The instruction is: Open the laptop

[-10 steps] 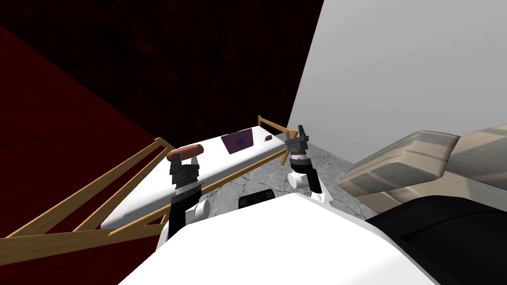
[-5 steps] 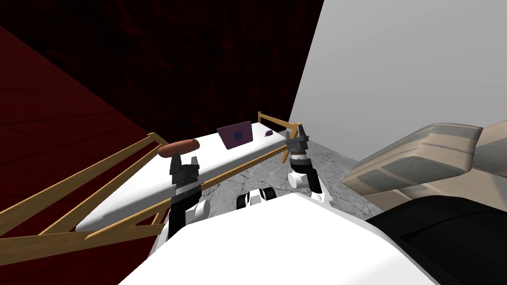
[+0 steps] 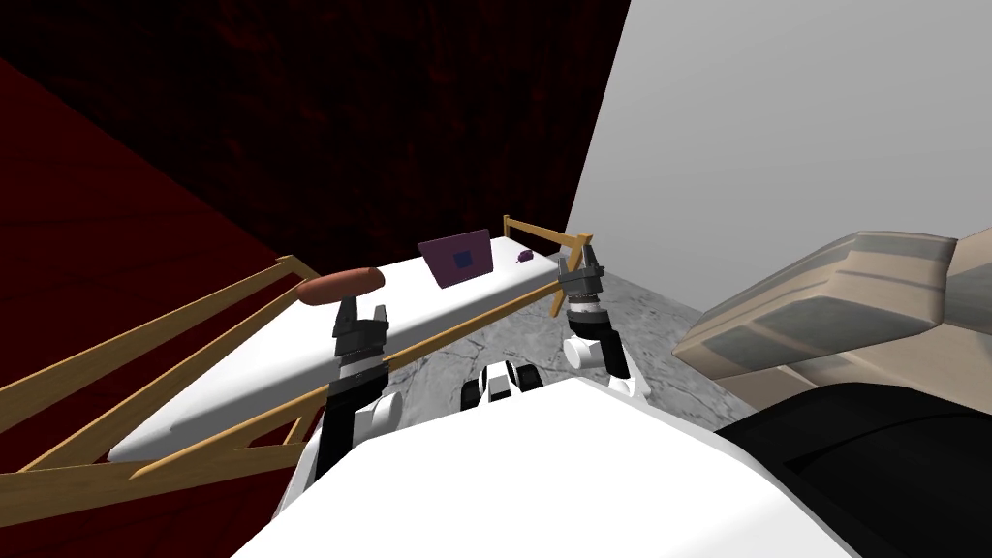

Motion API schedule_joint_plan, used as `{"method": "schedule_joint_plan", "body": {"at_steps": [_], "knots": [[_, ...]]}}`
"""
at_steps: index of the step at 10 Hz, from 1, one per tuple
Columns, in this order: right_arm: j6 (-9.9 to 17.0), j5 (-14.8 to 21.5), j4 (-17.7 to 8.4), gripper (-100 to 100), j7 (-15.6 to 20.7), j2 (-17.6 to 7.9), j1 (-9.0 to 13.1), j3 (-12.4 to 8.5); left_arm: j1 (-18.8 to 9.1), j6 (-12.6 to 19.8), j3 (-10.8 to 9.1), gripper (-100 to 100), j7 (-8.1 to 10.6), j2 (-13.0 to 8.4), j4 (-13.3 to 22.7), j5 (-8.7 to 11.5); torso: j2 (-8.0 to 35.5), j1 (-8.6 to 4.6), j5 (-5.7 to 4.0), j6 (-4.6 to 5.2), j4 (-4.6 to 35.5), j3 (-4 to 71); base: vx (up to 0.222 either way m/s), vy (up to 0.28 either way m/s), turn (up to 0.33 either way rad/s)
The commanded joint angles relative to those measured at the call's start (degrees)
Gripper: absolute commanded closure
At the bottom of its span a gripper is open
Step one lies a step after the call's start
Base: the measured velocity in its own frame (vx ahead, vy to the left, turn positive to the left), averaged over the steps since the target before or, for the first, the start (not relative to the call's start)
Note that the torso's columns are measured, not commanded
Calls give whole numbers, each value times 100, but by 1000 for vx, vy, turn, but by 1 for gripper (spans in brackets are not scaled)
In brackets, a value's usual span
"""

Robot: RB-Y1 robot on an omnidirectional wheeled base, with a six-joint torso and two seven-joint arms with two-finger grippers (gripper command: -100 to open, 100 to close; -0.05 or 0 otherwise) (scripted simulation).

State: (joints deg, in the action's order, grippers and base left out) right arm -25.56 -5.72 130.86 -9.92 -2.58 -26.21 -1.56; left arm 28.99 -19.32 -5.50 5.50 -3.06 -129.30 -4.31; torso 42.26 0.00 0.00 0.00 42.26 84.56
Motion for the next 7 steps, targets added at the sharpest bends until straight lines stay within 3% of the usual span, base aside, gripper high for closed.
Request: {"method": "schedule_joint_plan", "body": {"at_steps": [1, 4, 5, 6, 7], "knots": [[0, 0, 0, 0, 0, 0, 0, 0, -229, 430, -231, -100, 35, -408, 20, 89, 1, -1, 0, 0, 1, 1, 3, -14, -37], [0, 0, 0, 0, 0, 0, 0, 0, -465, 884, -480, -100, 71, -643, 34, 187, 3, 0, 0, -1, 2, 0, 1, -16, -40], [0, 0, 0, 0, 0, 0, 0, 0, -465, 925, -480, -100, 71, -643, 34, 187, 3, 0, 0, 0, 2, 0, -2, -12, -22], [0, 0, 0, 0, 0, 0, 0, 0, -601, 1127, -623, -100, 92, -742, 40, 243, 3, 1, 0, -1, 2, 0, -2, -14, -46], [0, 0, 0, 0, 0, 0, 0, 0, -601, 1194, -623, -100, 92, -742, 40, 243, 2, 0, 0, 0, 2, 1, 1, -10, -22]]}}
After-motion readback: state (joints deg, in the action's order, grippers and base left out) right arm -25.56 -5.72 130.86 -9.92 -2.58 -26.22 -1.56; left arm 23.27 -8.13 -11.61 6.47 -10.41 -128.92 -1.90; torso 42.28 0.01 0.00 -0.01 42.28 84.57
